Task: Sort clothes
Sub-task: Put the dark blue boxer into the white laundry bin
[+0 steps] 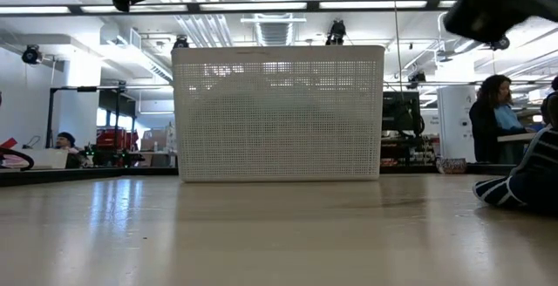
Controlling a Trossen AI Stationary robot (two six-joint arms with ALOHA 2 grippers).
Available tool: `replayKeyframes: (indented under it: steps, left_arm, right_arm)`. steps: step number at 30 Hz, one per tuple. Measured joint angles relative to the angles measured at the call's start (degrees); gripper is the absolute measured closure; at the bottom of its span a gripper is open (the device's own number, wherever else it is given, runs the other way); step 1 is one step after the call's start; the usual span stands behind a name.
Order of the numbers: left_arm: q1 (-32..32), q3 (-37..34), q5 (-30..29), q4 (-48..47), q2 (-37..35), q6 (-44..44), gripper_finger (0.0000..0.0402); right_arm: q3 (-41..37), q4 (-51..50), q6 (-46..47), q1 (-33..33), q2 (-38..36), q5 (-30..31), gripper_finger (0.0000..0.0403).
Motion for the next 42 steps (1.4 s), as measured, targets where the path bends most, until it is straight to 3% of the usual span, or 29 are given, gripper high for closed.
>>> replayKeyframes:
  steps: [10, 22, 28, 42]
  left_arm:
    - [-0.01, 0.0, 0.0, -0.32, 0.02, -0.23, 0.0143]
    - [0.0, 0.0, 0.0, -1.44, 0.02, -1.05, 0.0143]
    - [0.0, 0.0, 0.0, -1.41, 0.02, -1.05, 0.0143]
    - [-0.02, 0.0, 0.0, -1.36, 0.02, -0.92, 0.0143]
  right_arm:
    - [-4.49, 7.97, -2.39, 0.04, 6.66, -3.2, 0.0135]
    - [-4.92, 16.78, -7.16, -0.48, 13.09, -10.5, 0.0166]
    - [-4.96, 17.21, -8.16, -0.92, 14.05, -10.58, 0.017]
    - [-6.19, 17.18, -4.88, -1.14, 15.55, -10.06, 0.0131]
